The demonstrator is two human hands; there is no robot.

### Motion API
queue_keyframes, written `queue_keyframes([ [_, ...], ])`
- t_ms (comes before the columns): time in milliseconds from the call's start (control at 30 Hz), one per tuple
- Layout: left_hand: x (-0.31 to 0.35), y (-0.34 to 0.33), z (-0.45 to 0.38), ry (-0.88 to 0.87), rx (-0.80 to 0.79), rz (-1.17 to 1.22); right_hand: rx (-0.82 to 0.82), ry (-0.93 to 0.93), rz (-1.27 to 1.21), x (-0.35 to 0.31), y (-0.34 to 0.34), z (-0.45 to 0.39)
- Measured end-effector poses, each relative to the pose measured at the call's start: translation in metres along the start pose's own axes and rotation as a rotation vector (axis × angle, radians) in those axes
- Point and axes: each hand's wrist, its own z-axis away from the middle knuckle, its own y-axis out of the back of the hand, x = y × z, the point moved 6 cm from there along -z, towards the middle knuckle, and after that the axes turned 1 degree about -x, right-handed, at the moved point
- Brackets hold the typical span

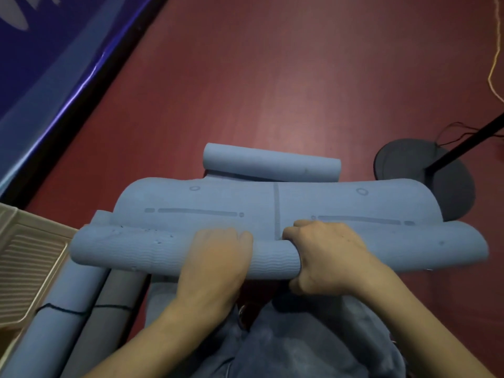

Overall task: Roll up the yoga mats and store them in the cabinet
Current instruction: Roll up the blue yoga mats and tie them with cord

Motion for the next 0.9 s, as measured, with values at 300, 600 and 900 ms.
queue_keyframes([
  [300, 0.004, 0.001, -0.019, -0.047, -0.224, 0.071, 0.19, 0.051, 0.101, 0.001, -0.011, 0.019],
  [600, -0.005, 0.007, -0.046, -0.045, -0.43, 0.02, 0.489, 0.01, 0.099, -0.013, -0.018, 0.02],
  [900, -0.007, -0.001, -0.046, 0.007, -0.347, 0.118, 0.379, -0.044, 0.157, -0.008, -0.016, -0.013],
])
